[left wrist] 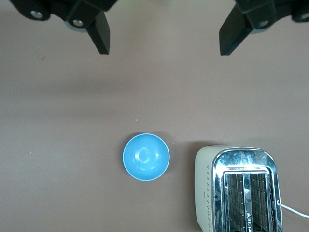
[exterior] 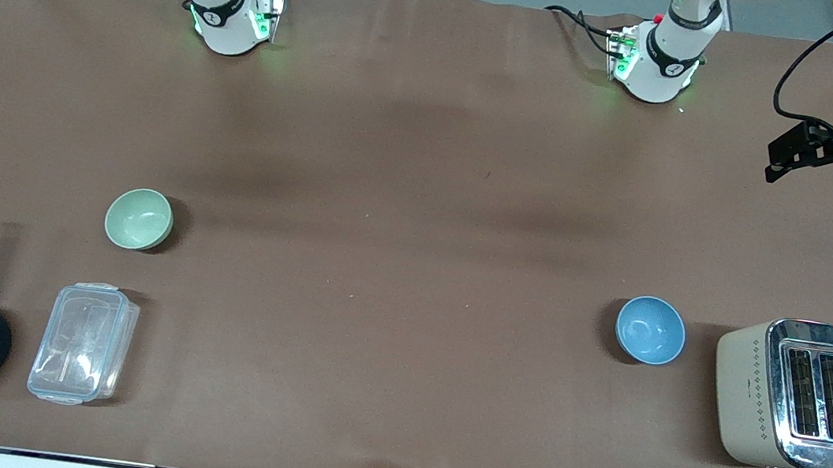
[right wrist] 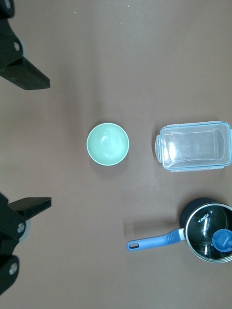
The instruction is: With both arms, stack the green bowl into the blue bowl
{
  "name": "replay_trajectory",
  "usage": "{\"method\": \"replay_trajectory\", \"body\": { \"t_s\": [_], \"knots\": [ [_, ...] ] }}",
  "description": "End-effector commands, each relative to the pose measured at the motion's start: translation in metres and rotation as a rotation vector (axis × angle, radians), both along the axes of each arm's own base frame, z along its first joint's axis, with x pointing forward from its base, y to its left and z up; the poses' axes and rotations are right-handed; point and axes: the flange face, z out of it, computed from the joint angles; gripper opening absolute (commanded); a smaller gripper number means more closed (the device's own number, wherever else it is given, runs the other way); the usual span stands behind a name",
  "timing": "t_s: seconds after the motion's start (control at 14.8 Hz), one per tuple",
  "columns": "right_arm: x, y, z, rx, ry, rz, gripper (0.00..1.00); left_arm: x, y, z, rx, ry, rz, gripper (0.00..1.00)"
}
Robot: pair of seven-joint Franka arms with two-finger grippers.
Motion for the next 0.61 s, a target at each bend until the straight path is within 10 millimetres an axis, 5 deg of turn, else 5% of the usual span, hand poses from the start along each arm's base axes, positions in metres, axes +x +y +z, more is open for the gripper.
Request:
{"method": "replay_trajectory", "body": {
  "t_s": [0.0, 0.27, 0.54],
  "knots": [
    [-0.004, -0.005, -0.007, 0.016, 0.006, -0.021, 0.98, 0.006, 0.002, -0.001, -0.006, 0.020, -0.005, 1.00],
    [-0.004, -0.007, -0.010, 0.024, 0.011, -0.019, 0.98, 0.030, 0.010, -0.011, -0.005, 0.046, -0.012, 1.00],
    [-0.002, -0.008, -0.007, 0.020, -0.013, -0.029, 0.96, 0.063, 0.015, -0.069, 0.005, 0.116, 0.001, 1.00]
  ]
}}
